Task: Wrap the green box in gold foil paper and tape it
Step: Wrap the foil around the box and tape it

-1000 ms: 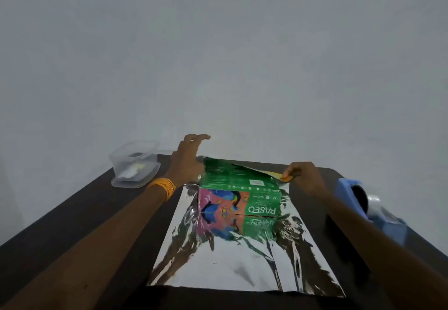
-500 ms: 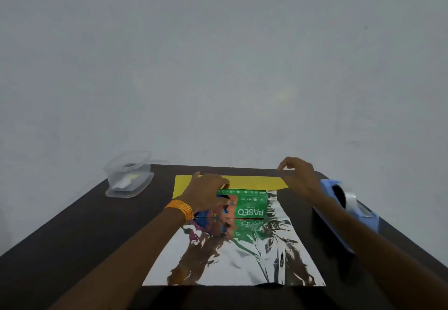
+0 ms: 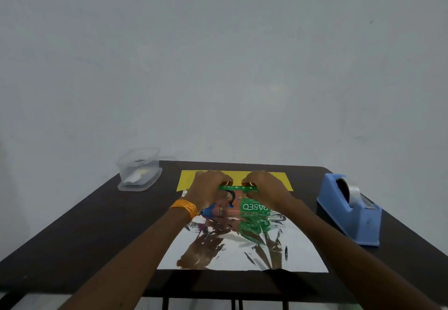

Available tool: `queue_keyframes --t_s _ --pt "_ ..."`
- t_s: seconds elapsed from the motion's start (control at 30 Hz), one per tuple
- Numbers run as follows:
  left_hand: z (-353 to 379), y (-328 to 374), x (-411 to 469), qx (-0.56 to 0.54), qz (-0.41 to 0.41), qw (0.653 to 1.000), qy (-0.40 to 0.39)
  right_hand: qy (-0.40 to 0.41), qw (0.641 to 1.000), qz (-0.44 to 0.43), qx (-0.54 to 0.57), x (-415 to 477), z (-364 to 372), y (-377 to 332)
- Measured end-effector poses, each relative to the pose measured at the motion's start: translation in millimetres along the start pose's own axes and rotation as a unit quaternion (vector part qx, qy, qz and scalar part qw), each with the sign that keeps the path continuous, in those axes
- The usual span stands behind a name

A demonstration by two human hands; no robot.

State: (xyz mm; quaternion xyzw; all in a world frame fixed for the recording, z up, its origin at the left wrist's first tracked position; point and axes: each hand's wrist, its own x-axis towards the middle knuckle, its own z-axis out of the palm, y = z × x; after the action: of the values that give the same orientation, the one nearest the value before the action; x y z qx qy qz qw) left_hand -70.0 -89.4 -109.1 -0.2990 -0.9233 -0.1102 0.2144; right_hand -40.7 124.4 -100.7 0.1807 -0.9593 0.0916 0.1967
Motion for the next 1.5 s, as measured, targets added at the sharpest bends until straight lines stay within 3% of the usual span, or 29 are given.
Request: queue_keyframes --t_s 0.4,0.77,1.2,1.5 --pt "0 10 -11 0.021 0.003 0.999 0.032 0.100 0.993 -0.044 -0.047 -19 6 -6" --pt "11 -1 6 -0.009 -0.007 0.999 0.041 0.085 0.996 0.008 -0.010 -1 5 0" --pt "6 9 -8 0.013 0.016 0.998 0.057 0.106 0.993 -0.018 -0.055 -15 8 -9" --pt "3 9 -3 -0.068 0.016 0.997 0.046 0.101 0.993 -0.043 -0.036 -26 19 6"
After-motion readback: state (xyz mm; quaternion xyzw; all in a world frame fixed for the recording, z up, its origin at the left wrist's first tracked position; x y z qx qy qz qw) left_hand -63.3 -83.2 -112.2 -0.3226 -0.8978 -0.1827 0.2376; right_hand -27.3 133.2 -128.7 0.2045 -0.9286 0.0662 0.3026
